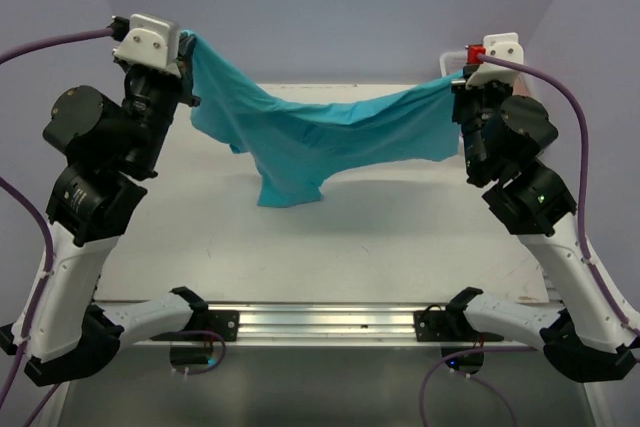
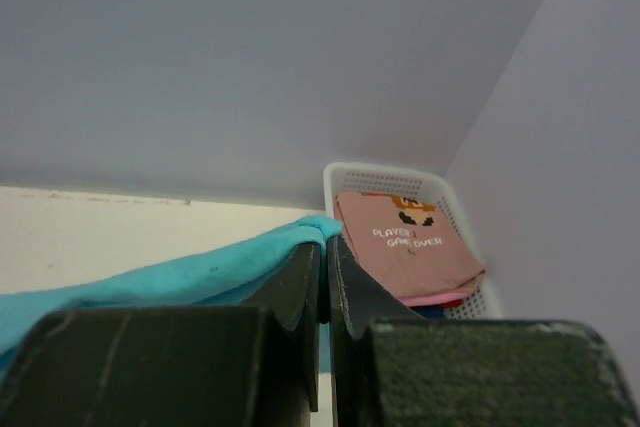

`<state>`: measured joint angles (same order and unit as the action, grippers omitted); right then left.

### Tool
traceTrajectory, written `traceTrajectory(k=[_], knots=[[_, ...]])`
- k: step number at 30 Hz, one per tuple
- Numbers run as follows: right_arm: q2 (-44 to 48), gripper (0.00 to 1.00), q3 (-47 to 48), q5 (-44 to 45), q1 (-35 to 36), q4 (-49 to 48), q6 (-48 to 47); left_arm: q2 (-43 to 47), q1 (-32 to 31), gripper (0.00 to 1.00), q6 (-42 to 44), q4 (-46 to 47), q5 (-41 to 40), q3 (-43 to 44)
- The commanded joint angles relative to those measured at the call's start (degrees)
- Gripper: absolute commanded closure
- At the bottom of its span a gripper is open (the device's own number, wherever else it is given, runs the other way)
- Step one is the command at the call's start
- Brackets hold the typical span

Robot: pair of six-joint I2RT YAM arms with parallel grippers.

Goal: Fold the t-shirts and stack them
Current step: Flatten the tshirt out

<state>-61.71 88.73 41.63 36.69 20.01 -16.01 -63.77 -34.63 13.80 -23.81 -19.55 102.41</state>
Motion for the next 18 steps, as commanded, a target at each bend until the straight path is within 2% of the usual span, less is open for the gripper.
traceTrajectory(k=[1,6,9,12,15,18], knots=[[-3.57,1.0,0.57,1.01,-0.65,-4.71,-2.36,-3.2,-0.08,1.0,3.42,7.02,-0.75,1.12],[-9.47,1.0,3.64,-7.07,-8.64,-4.19,5.36,-8.82,0.27,1.0,4.22,11.33,0.03,1.04],[-14.12,1.0,5.13,-14.8,-14.79,-4.28,11.16,-12.15,3.07,1.0,1.94,13.09,4.51,1.12],[-18.77,1.0,6.89,-19.47,-19.45,-4.45,13.99,-13.66,10.7,1.0,-3.07,15.71,12.41,-0.98],[-21.07,1.0,6.55,-22.9,-22.97,-6.11,15.57,-13.75,23.77,1.0,-8.43,21.59,18.92,-8.25],[-21.0,1.0,3.57,-26.68,-27.36,-11.1,18.29,-15.68,31.01,1.0,-13.27,27.12,23.59,-12.3]])
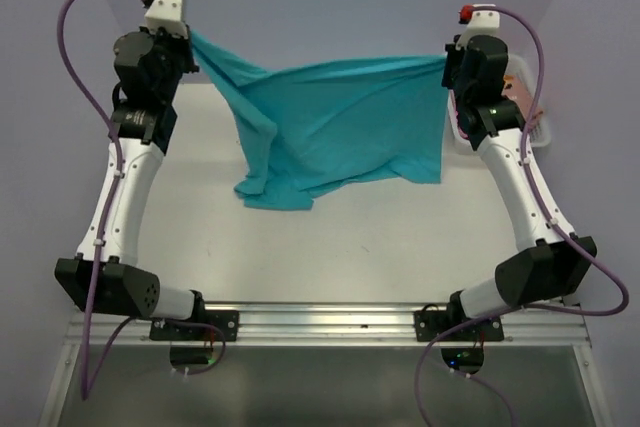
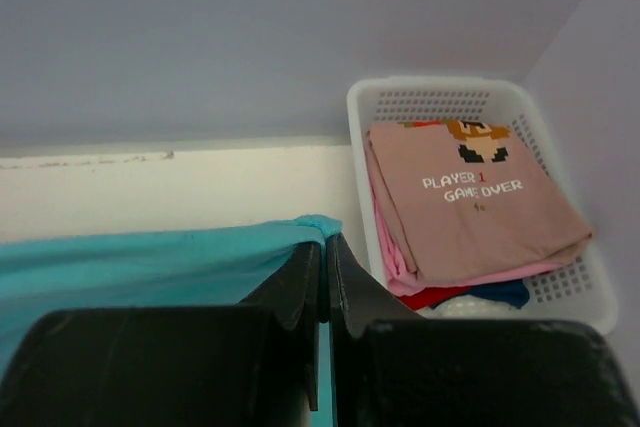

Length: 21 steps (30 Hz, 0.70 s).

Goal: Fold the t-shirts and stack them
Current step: Flatten the tshirt out

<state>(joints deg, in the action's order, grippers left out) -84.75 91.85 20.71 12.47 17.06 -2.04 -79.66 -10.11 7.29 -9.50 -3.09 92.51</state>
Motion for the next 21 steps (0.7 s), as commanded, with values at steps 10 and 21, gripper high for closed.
traceTrajectory(k=[10,21], knots=[[13.07,1.0,-9.74,-8.4,-7.55,-21.08,2.49,14.49,16.44,1.0,-7.56,20.48,9.87,-13.23],[40.63,1.0,-22.16,-5.33,0.54,-29.54,-11.93,33.33,2.29,1.0,2.56,12.58,4.67,-9.28]])
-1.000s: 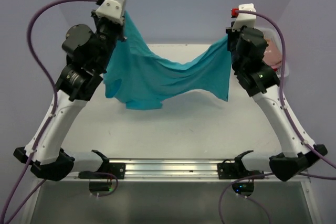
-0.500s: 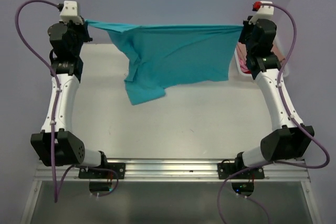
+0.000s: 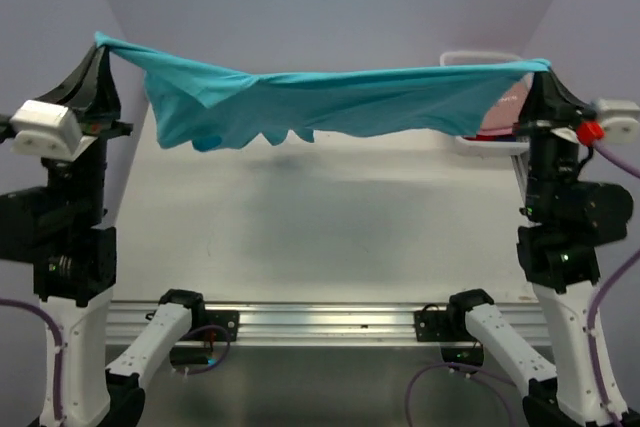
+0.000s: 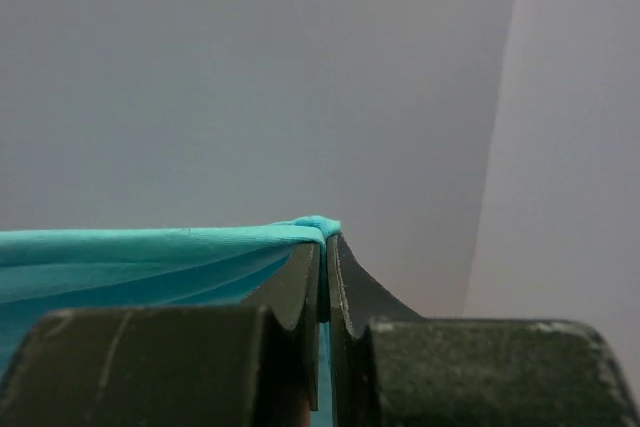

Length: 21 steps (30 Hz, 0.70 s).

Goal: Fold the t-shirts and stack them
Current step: Flatten the tshirt out

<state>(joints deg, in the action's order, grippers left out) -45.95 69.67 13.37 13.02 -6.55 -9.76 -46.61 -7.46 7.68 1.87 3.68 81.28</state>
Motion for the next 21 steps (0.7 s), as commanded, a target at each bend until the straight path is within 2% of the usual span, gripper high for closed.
traceTrajectory(k=[1,6,10,15,18,21], knots=[[1.49,1.0,0.46,2.71,-0.01,-6.02,-4.39,0.12,-0.36,1.0,1.81,0.77,-1.23,2.65],[-7.73,1.0,2.66,6.05,-0.1,-6.64,-4.66,-4.71,-0.45,1.0,2.42,0.5,-3.42,5.21],[-17.13,1.0,4.51,8.34,-0.1,-6.9,-3.6,-13.91,-0.36,1.0,3.04,1.38,-7.02,5.21],[-27.06,1.0,7.93,8.87,-0.01,-7.78,-1.58,-24.64,1.13,1.0,0.68,4.55,-5.36,6.43],[-27.88,1.0,8.2,8.26,-0.01,-8.22,-0.79,-26.6,2.19,1.0,-0.47,4.11,-4.04,8.37],[-23.85,1.0,6.19,7.21,-0.01,-8.66,-0.53,-22.5,2.19,1.0,-1.18,4.19,-2.73,7.06]])
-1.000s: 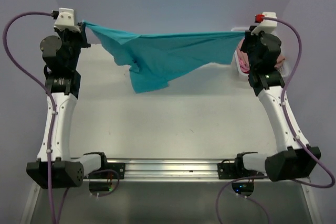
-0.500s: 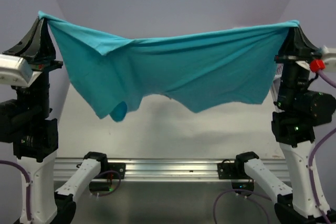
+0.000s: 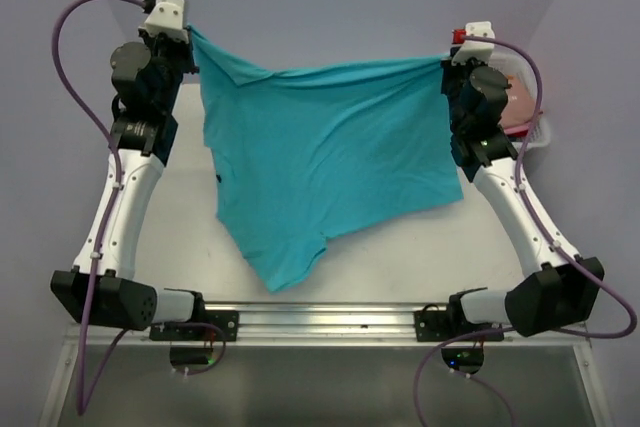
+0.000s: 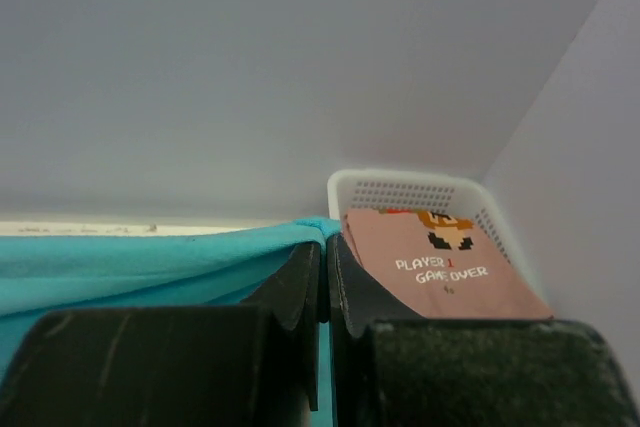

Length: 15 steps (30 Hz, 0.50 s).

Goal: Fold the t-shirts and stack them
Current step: Flatten the tshirt out

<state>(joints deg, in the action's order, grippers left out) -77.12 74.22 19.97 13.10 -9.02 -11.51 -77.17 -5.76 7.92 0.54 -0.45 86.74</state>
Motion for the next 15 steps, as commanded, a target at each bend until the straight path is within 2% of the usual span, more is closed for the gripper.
traceTrajectory(k=[1,10,15], knots=[[10.38,1.0,0.33,-0.53,-0.01,-5.75,1.4,9.56,0.49,1.0,-1.25,5.18,1.5,0.63],[32.46,1.0,-6.09,-7.39,1.57,2.15,4.03,32.06,-1.62,1.0,-1.77,0.26,2.2,-7.63],[41.34,1.0,-5.4,-10.47,1.57,5.93,3.78,39.72,-1.62,1.0,-2.56,-4.13,4.48,-5.54]])
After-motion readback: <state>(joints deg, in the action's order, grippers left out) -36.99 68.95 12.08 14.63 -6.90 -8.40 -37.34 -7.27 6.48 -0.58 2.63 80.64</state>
